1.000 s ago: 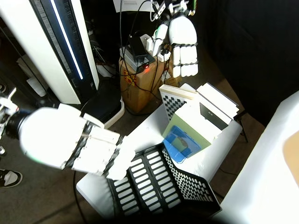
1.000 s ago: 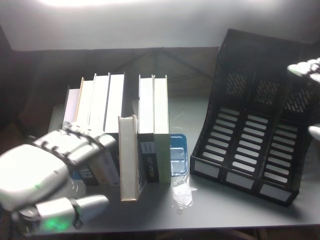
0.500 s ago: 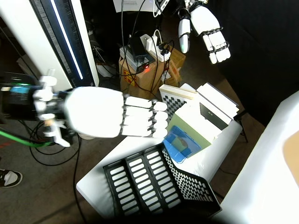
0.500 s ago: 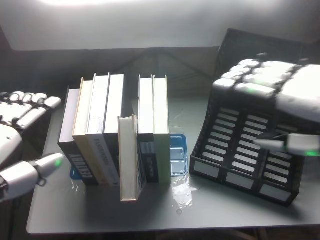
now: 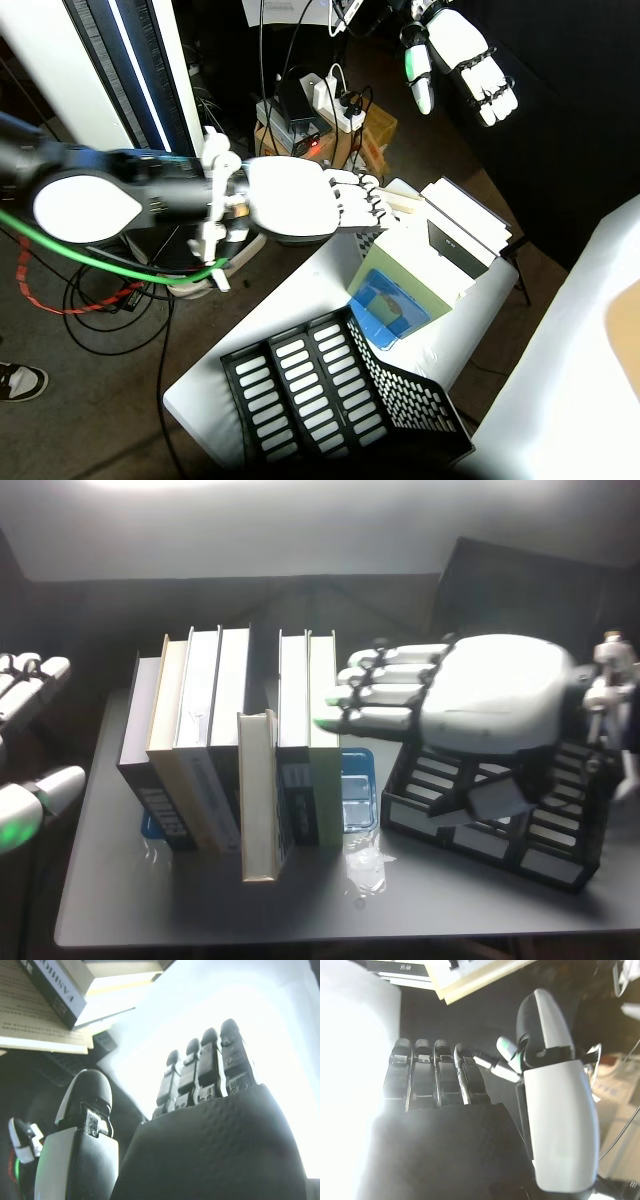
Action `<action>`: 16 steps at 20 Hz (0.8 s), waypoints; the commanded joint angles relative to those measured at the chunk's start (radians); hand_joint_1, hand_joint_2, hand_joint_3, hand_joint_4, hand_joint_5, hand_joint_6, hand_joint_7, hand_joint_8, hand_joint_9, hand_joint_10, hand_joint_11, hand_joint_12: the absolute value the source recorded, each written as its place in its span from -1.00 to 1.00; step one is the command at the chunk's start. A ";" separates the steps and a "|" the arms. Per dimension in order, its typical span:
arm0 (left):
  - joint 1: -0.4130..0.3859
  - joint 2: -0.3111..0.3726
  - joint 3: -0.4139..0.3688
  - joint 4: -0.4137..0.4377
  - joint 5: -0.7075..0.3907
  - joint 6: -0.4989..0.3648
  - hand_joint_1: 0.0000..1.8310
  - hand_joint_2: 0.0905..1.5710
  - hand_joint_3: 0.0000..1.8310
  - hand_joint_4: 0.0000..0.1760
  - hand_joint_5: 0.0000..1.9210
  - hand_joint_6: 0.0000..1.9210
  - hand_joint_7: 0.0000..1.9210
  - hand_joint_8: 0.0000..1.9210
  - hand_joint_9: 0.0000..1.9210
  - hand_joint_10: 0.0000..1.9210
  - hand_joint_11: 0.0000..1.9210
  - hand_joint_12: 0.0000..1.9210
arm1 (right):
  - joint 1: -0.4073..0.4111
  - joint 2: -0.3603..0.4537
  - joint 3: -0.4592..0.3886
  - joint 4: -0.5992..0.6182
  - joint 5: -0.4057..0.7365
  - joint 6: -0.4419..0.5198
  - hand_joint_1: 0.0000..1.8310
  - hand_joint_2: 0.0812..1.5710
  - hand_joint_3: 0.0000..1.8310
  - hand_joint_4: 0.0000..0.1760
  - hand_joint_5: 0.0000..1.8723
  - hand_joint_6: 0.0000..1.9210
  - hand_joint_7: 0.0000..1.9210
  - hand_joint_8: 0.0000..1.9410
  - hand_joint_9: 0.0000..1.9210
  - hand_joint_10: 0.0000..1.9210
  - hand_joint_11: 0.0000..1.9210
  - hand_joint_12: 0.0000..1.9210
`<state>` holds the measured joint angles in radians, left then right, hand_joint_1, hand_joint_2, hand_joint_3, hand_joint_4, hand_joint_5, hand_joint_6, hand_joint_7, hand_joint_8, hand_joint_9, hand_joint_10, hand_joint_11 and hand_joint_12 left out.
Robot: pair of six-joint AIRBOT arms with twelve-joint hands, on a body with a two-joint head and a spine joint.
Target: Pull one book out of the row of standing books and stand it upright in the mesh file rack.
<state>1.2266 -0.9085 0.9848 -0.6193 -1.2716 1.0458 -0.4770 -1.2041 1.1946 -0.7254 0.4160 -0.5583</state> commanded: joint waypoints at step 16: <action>0.089 -0.008 0.008 -0.115 -0.173 -0.046 -0.66 0.72 -1.00 -0.29 -1.00 -1.00 -1.00 -1.00 -1.00 -1.00 -1.00 -1.00 | 0.091 -0.268 0.097 -0.098 -0.104 -0.180 -0.13 0.29 -1.00 -1.00 -1.00 -1.00 -1.00 -1.00 -1.00 -1.00 -1.00 -1.00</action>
<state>1.3155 -0.9188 0.9878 -0.7261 -1.3148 1.0008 -0.3996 -1.4742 1.2922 -0.8364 0.2295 -0.7345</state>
